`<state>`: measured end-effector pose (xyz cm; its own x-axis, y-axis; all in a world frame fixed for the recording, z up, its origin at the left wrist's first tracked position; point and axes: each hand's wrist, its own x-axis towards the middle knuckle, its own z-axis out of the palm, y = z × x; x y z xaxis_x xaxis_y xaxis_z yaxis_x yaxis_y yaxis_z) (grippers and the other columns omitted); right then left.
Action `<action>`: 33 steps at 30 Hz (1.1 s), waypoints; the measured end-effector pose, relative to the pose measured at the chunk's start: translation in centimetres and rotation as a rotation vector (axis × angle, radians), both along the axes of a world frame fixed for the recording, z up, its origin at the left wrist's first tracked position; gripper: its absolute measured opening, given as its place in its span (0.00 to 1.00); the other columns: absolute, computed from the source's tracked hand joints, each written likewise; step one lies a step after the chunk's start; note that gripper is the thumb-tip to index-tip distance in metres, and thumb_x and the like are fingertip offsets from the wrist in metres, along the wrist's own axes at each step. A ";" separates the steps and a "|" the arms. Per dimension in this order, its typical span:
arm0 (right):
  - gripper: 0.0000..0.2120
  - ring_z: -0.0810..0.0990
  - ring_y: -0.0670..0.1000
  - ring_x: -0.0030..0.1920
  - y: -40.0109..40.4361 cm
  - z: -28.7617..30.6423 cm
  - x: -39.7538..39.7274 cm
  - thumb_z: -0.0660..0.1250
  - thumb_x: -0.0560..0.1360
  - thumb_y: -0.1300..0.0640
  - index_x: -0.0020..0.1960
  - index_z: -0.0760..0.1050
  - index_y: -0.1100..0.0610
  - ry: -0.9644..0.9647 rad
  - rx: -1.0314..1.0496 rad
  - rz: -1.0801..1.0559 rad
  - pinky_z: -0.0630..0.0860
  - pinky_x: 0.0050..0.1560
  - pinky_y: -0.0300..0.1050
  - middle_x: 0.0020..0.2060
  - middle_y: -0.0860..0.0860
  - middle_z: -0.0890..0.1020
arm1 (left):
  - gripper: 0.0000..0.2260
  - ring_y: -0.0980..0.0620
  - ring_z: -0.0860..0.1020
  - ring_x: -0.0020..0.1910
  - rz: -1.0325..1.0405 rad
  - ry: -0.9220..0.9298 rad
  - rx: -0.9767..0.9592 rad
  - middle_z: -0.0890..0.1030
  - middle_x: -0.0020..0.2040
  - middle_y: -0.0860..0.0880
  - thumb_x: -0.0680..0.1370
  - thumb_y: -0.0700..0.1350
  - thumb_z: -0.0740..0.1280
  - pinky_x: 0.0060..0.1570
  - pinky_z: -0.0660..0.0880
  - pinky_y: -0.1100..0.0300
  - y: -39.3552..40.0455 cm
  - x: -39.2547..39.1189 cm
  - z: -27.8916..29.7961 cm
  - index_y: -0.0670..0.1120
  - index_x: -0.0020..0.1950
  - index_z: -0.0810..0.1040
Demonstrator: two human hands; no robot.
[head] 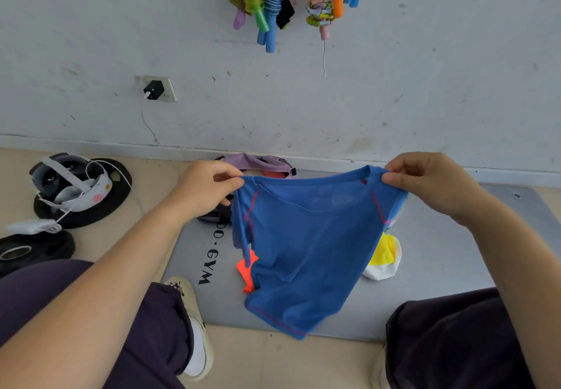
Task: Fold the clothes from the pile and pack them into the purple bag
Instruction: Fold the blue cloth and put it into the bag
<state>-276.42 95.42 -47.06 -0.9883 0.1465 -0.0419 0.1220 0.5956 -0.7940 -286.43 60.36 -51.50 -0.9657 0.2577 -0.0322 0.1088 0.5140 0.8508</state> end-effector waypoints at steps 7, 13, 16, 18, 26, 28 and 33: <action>0.07 0.75 0.48 0.37 -0.6 0.0 0.0 0.68 0.78 0.56 0.43 0.75 0.57 0.088 -0.181 -0.030 0.71 0.40 0.40 0.36 0.55 0.80 | 0.09 0.50 0.82 0.35 -0.021 -0.382 0.406 0.84 0.43 0.47 0.83 0.38 0.58 0.33 0.79 0.59 0.5 0.0 1.1 0.46 0.47 0.75; 0.07 0.66 0.49 0.28 -0.5 -0.1 0.1 0.69 0.76 0.50 0.41 0.75 0.51 0.066 -0.098 -0.067 0.63 0.28 0.39 0.24 0.52 0.70 | 0.05 0.53 0.79 0.37 0.038 0.245 -0.317 0.81 0.39 0.54 0.79 0.46 0.68 0.37 0.74 0.58 -0.7 -0.7 0.0 0.50 0.43 0.78; 0.08 0.64 0.50 0.29 -0.3 -0.3 0.0 0.71 0.74 0.50 0.40 0.75 0.51 0.070 0.018 -0.069 0.62 0.29 0.41 0.25 0.54 0.68 | 0.04 0.52 0.79 0.36 0.009 0.242 -0.368 0.81 0.36 0.54 0.77 0.42 0.71 0.39 0.77 0.57 -0.6 -0.6 -0.3 0.49 0.42 0.81; 0.09 0.64 0.51 0.29 -0.2 -0.5 -0.2 0.72 0.74 0.50 0.39 0.75 0.51 0.085 0.112 -0.104 0.63 0.30 0.42 0.23 0.53 0.68 | 0.05 0.54 0.78 0.33 0.030 0.112 -0.174 0.81 0.38 0.50 0.77 0.38 0.70 0.33 0.79 0.60 -0.2 -0.4 -0.4 0.47 0.43 0.81; 0.13 0.71 0.51 0.32 0.2 -0.4 -0.4 0.73 0.72 0.47 0.35 0.75 0.53 0.128 0.220 -0.234 0.67 0.32 0.41 0.29 0.55 0.78 | 0.08 0.51 0.75 0.39 0.091 -0.092 0.250 0.77 0.41 0.48 0.82 0.40 0.62 0.34 0.76 0.65 0.8 -0.1 0.8 0.49 0.44 0.76; 0.16 0.71 0.49 0.31 0.0 -0.4 -0.5 0.74 0.71 0.46 0.33 0.75 0.56 0.098 0.274 -0.231 0.66 0.31 0.42 0.28 0.51 0.76 | 0.06 0.52 0.72 0.35 0.089 0.121 0.002 0.80 0.39 0.48 0.81 0.43 0.63 0.36 0.72 0.60 0.5 0.0 0.5 0.50 0.45 0.74; 0.13 0.71 0.50 0.32 -0.1 -0.3 -0.2 0.72 0.74 0.50 0.35 0.77 0.56 0.076 0.206 -0.174 0.66 0.33 0.41 0.29 0.53 0.76 | 0.04 0.45 0.76 0.37 0.036 0.327 -0.192 0.80 0.38 0.41 0.82 0.44 0.61 0.39 0.71 0.53 0.3 0.1 0.2 0.50 0.47 0.71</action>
